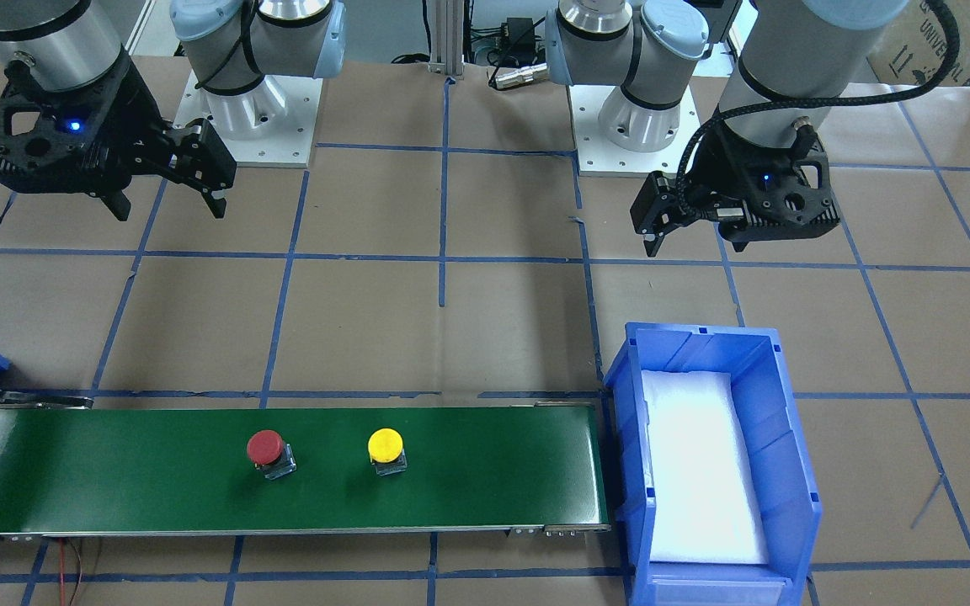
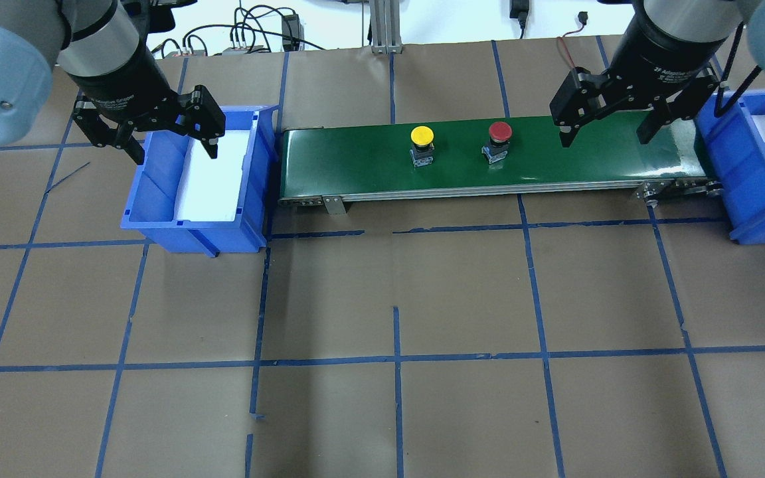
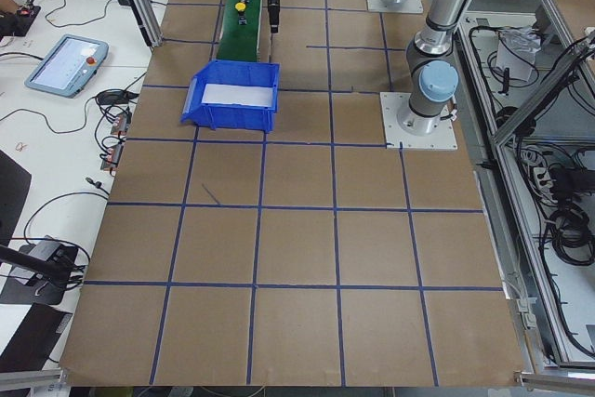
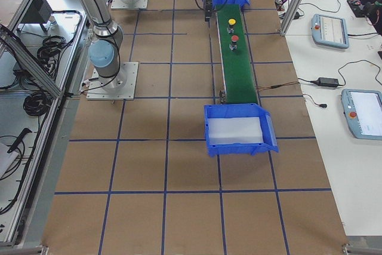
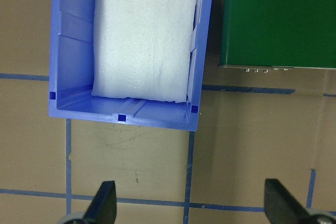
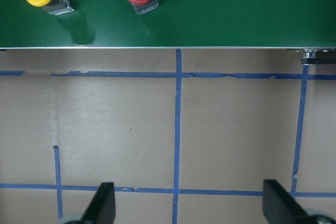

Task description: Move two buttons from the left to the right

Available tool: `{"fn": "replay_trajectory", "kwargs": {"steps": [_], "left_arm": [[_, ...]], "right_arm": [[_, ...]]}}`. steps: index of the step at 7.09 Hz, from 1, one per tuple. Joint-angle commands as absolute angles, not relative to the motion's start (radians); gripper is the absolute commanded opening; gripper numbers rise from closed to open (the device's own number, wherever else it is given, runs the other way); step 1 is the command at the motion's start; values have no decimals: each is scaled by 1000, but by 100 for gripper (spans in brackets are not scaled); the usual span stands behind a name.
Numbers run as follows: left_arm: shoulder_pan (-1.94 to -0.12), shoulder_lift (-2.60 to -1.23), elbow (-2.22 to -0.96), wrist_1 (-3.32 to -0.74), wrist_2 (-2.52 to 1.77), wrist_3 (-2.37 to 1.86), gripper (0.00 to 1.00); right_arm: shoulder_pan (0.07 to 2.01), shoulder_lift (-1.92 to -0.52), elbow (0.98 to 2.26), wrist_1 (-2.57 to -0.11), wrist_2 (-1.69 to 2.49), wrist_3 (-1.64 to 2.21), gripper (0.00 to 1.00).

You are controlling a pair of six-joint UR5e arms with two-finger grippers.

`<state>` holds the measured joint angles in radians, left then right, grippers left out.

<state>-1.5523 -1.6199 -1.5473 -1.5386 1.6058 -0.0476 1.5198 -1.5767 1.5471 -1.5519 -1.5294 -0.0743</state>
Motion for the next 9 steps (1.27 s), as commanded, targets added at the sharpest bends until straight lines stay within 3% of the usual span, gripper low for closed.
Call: {"fn": "replay_trajectory", "kwargs": {"steps": [1, 9], "left_arm": [[-1549, -1620, -1546, -1539, 1605, -48, 100], [-1554, -1620, -1549, -1539, 1605, -58, 100]], "right_arm": [[1519, -1575, 1546, -1560, -1529, -75, 100], [1522, -1562, 1592, -1554, -1543, -101, 99]]}}
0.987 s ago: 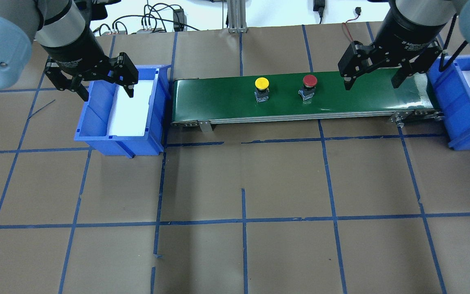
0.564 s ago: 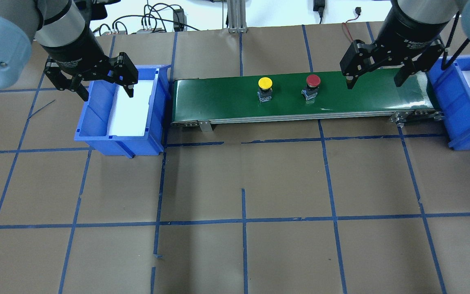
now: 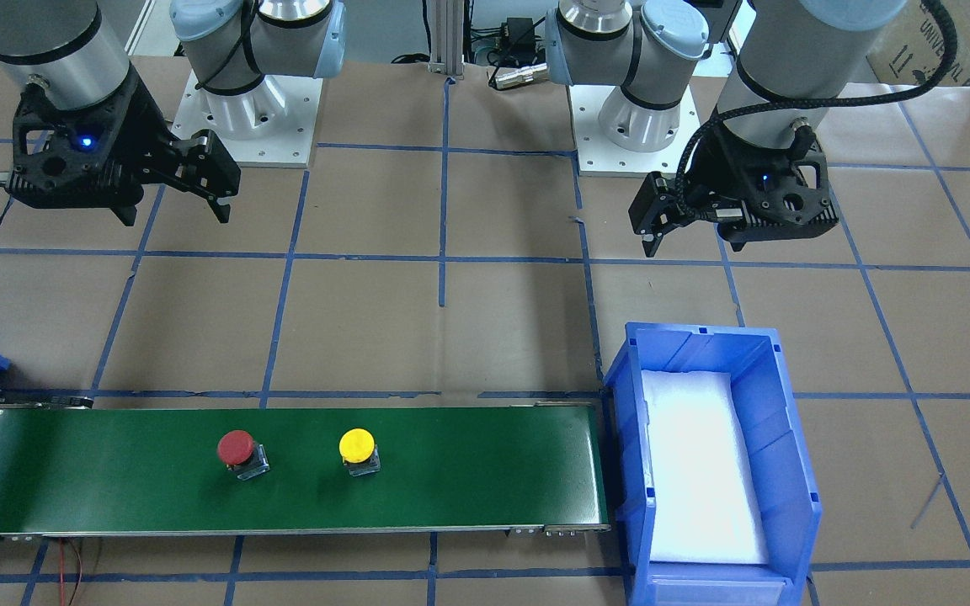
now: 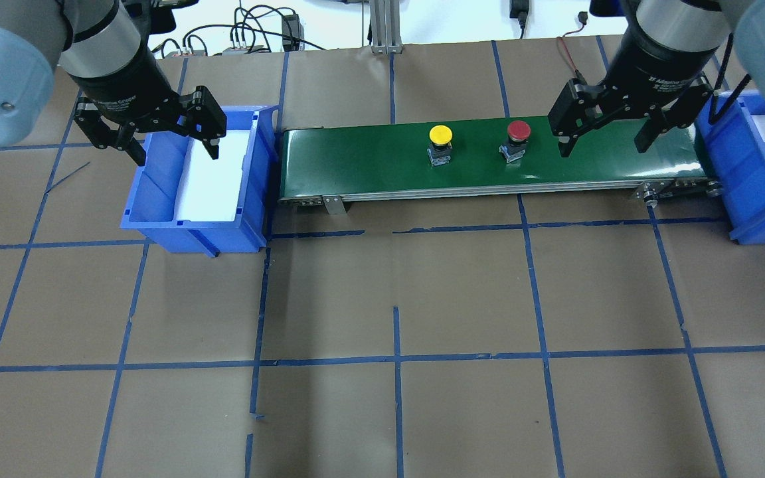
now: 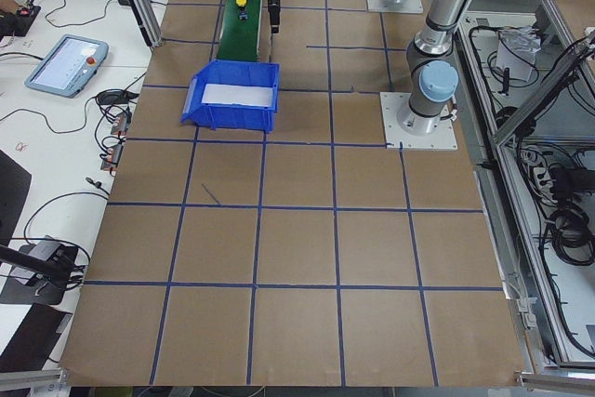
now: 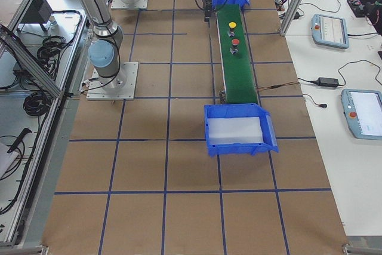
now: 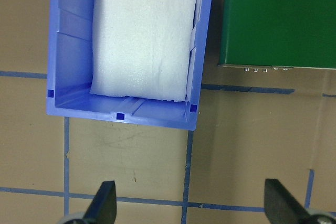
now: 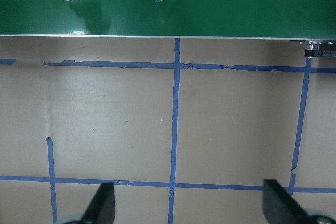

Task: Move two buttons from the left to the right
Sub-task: 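Move the right gripper toward the far end of the conveyor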

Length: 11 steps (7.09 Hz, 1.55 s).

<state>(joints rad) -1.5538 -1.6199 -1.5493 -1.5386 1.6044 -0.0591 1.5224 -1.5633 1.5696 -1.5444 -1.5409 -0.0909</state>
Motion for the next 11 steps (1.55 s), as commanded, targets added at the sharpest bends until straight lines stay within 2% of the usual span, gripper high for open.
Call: {"fn": "replay_trajectory", "kwargs": {"steps": [1, 6, 8, 11], "left_arm": [[-1554, -1620, -1551, -1539, 1605, -58, 100], [-1554, -1620, -1551, -1539, 1603, -57, 100], [-1554, -1620, -1551, -1539, 1603, -57, 100], [-1554, -1621, -1549, -1537, 1600, -57, 100]], "right_arm": [[1526, -1562, 1595, -1546, -1543, -103, 98], [1497, -1505, 1595, -1676, -1589, -460, 97], [1352, -1459, 1594, -1678, -1582, -579, 99], [1212, -1337, 1588, -1867, -1580, -981, 98]]}}
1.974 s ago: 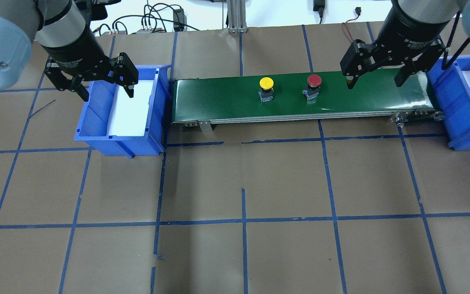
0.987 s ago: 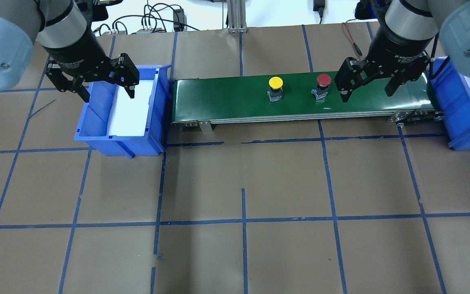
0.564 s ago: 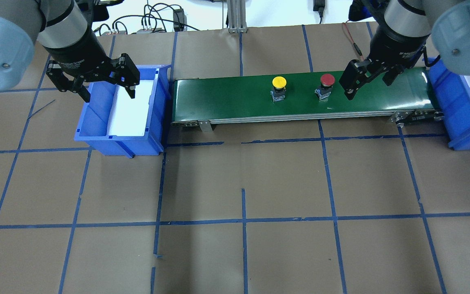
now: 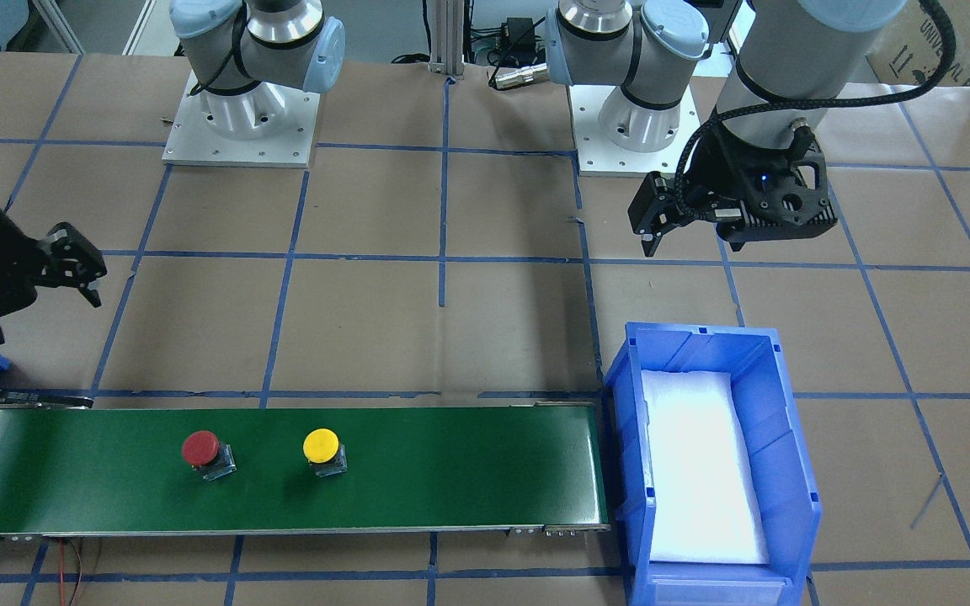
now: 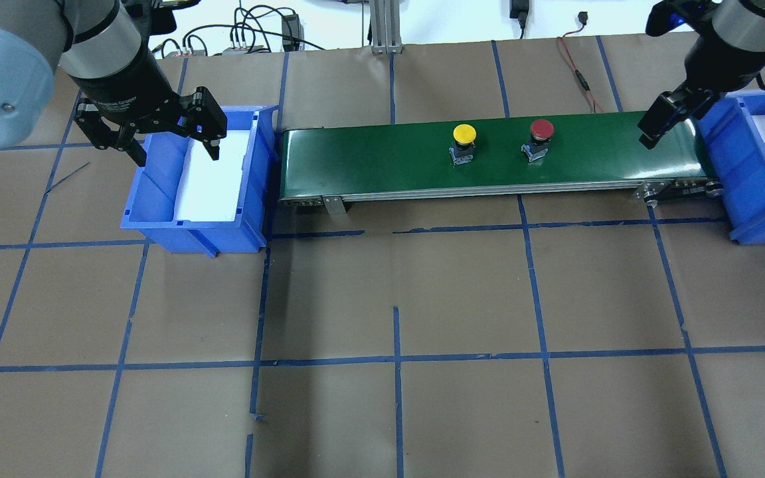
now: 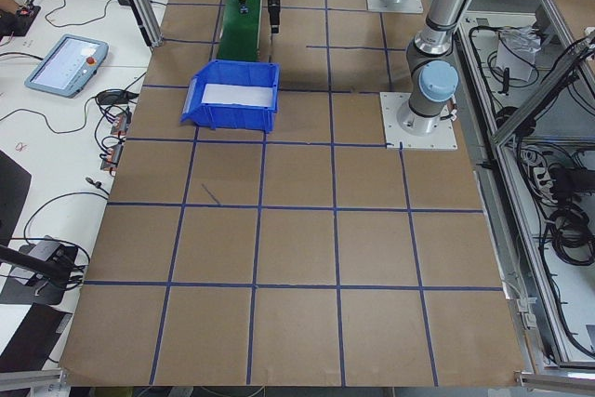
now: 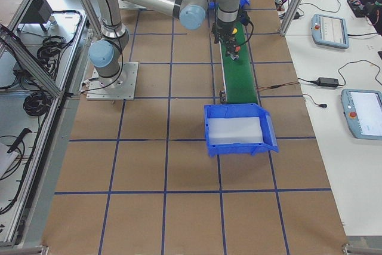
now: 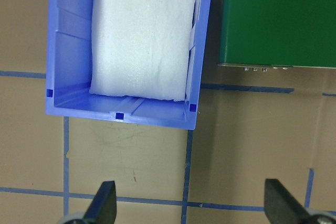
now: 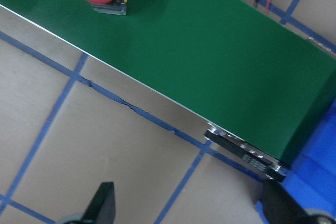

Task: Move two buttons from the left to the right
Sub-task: 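Move the right gripper toward the far end of the conveyor, then position the right gripper above the belt end awaiting the red button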

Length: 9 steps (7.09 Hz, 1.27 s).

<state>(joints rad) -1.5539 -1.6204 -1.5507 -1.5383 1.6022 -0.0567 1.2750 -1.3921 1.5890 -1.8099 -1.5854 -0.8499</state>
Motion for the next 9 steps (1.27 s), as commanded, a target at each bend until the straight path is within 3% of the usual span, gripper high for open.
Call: {"fn": "replay_trajectory", "kwargs": {"steps": [1, 9], "left_arm": [[-1554, -1621, -1549, -1537, 1600, -57, 100], [-1555, -1621, -1551, -1537, 1601, -58, 100]], "right_arm": [[1200, -1312, 1597, -1877, -1580, -1050, 100], [1203, -1170, 1618, -2068, -1466, -1836, 100]]}}
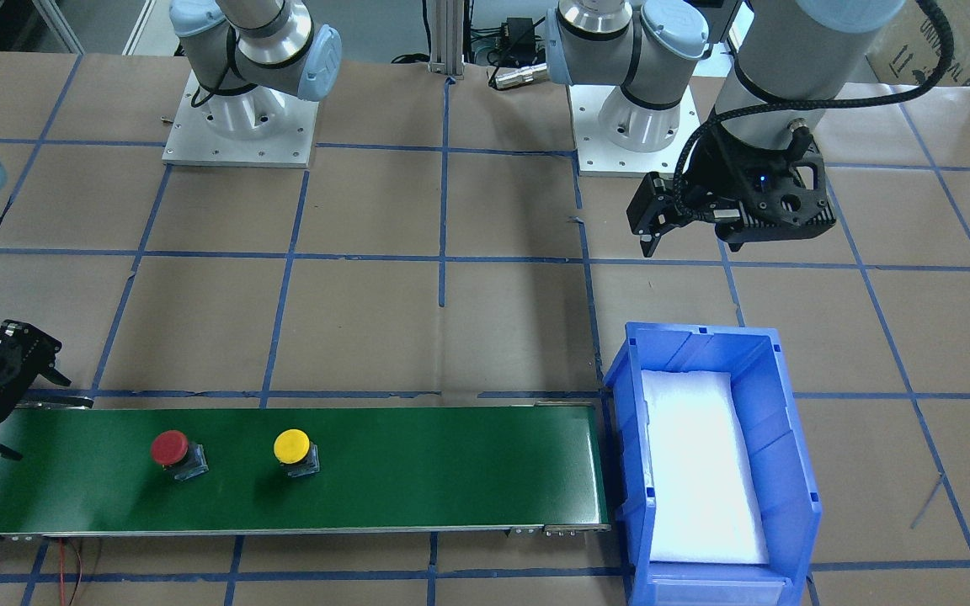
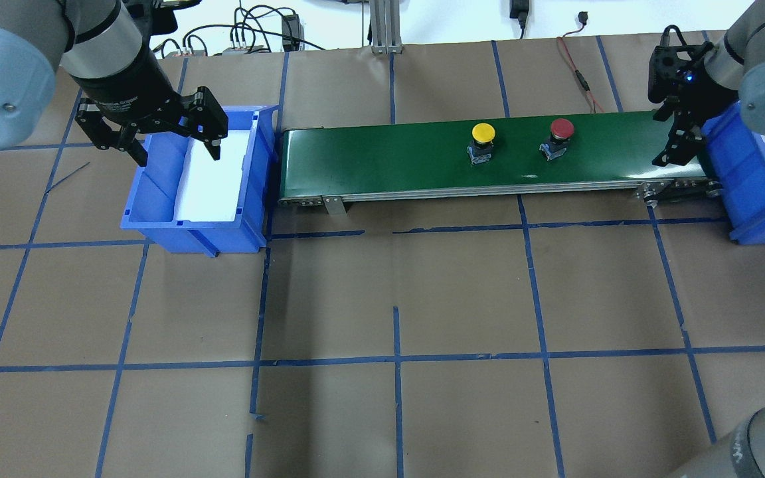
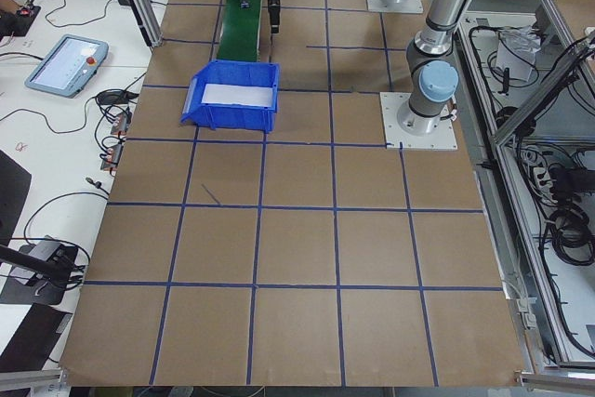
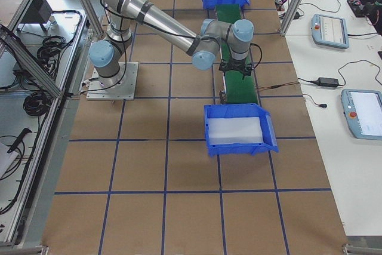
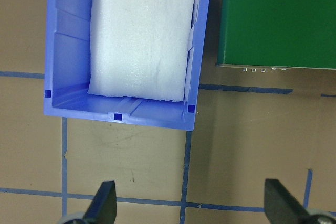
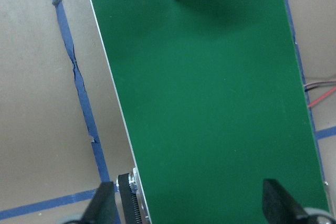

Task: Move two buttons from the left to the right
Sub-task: 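Position the right gripper above the belt end awaiting the red button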

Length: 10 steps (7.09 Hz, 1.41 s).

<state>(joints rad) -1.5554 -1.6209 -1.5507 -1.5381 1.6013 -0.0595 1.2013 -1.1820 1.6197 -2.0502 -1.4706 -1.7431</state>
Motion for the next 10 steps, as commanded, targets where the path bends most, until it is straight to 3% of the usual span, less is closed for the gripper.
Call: {"fn": "replay_trajectory", "kwargs": {"steps": [1, 10], "left_arm": [[-1555, -1621, -1551, -1539, 1601, -60, 100], [-1554, -1620, -1552, -1539, 1603, -58, 100]], "right_arm": [[1206, -1170, 1618, -2074, -1468, -1835, 100], [1255, -1141, 1614, -2109, -1535, -1822, 100]]}}
